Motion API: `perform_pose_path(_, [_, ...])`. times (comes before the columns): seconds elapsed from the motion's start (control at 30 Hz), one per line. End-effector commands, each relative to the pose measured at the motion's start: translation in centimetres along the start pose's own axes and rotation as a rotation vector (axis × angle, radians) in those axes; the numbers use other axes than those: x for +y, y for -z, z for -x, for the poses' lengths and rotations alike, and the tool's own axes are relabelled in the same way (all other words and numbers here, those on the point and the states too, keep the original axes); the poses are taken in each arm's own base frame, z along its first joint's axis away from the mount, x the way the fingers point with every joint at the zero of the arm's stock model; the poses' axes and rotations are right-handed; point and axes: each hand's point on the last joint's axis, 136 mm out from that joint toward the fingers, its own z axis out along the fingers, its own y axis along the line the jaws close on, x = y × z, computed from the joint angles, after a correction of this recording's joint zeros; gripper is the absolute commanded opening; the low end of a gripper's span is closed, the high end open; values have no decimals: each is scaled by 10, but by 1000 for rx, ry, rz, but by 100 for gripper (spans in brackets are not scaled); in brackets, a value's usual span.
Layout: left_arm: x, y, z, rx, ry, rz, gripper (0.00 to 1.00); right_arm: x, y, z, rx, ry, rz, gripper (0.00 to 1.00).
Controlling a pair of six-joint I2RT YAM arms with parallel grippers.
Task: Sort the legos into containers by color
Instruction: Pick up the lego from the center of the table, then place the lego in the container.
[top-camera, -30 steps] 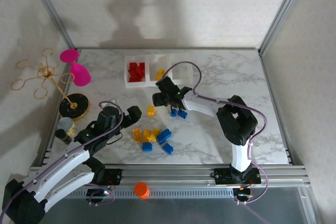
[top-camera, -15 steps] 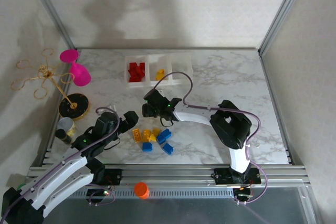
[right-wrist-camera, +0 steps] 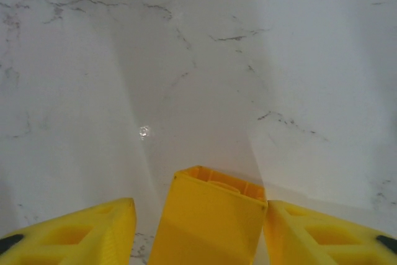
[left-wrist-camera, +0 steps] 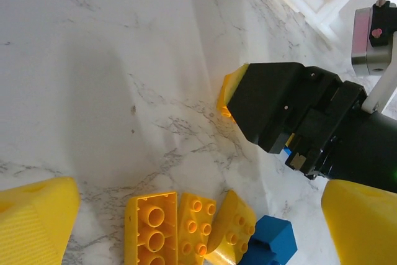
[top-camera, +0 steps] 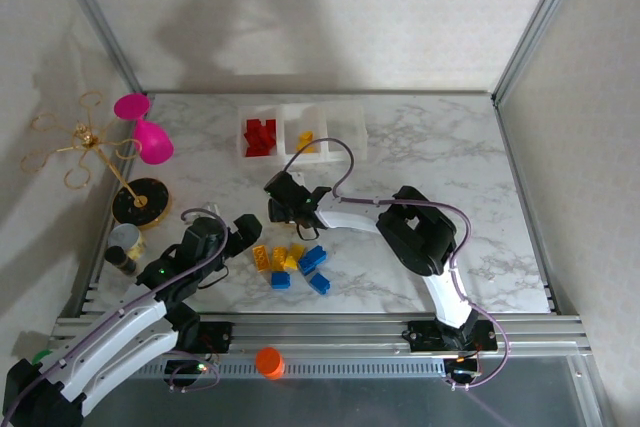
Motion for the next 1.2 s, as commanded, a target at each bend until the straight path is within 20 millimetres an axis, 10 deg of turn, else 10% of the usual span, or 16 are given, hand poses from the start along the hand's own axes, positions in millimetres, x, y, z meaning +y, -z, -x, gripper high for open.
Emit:
perform_pose_path(0.0, [2,0,2,-17,15,6,100,4,-3,2,-24,30,-17,51])
perform_pose_path(0.5, [-8,-4,4,-12,12,-15,100,-5,31,32,-106,27,-21,38])
perform_pose_path(0.97, [-37,-12,22,-41,-21,-39,100,-31,63,127,-275,32,-3,35])
perform_pose_path(1.17, [-54,-23,33,-60,-43,-42,100,-49,47,180,-358,71,-51,34])
